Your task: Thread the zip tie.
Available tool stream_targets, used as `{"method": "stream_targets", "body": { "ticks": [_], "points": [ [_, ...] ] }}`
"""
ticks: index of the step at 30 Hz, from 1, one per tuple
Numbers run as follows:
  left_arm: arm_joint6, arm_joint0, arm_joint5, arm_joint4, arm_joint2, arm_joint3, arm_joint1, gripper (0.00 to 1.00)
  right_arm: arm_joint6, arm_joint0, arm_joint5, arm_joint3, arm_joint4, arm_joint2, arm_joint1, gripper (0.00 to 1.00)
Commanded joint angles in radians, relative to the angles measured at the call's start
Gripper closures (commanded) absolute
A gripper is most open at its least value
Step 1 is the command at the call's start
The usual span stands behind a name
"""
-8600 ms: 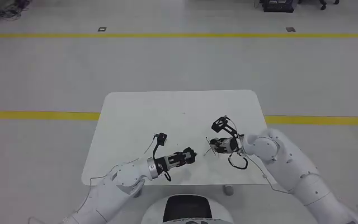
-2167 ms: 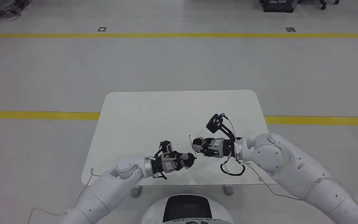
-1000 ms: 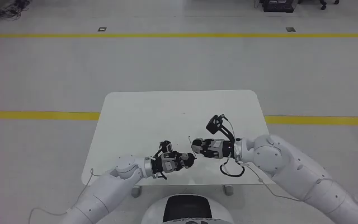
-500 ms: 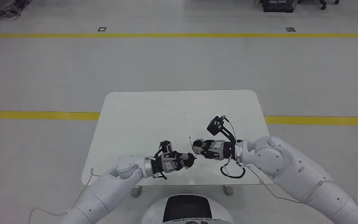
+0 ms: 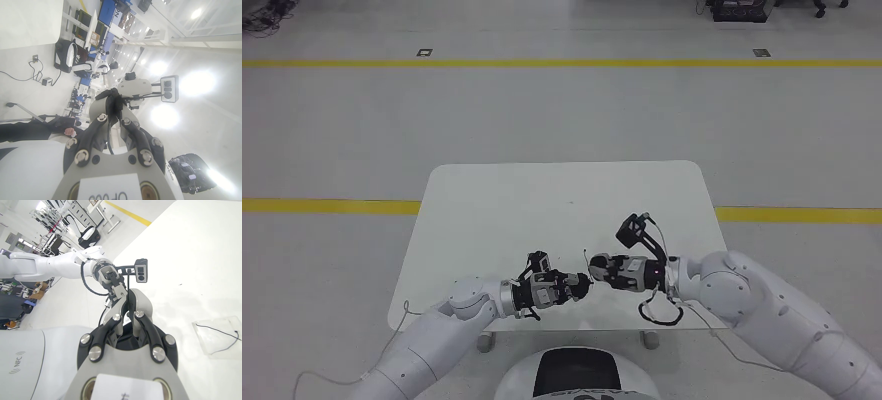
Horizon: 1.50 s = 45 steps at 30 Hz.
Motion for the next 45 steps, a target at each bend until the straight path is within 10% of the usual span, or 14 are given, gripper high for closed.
{"method": "stream_targets", "body": {
  "ticks": [1,34,35,36,45],
  "points": [
    [0.0,0.0,0.0,0.0,0.0,0.0,0.0,1.0,-0.001,-0.003,0.0,-0.002,-0.001,0.002,0.002,1.0],
    [0.0,0.0,0.0,0.0,0.0,0.0,0.0,1.0,0.038,-0.026,0.0,-0.015,0.01,0.021,0.027,1.0],
    [0.0,0.0,0.0,0.0,0.0,0.0,0.0,1.0,0.04,-0.025,0.0,-0.014,0.011,0.021,0.027,0.75],
    [0.0,0.0,0.0,0.0,0.0,0.0,0.0,1.0,0.04,-0.025,0.0,-0.012,0.015,0.021,0.027,0.0],
    [0.0,0.0,0.0,0.0,0.0,0.0,0.0,1.0,0.016,-0.038,0.0,-0.013,0.032,0.057,0.038,0.0]
  ]
}}
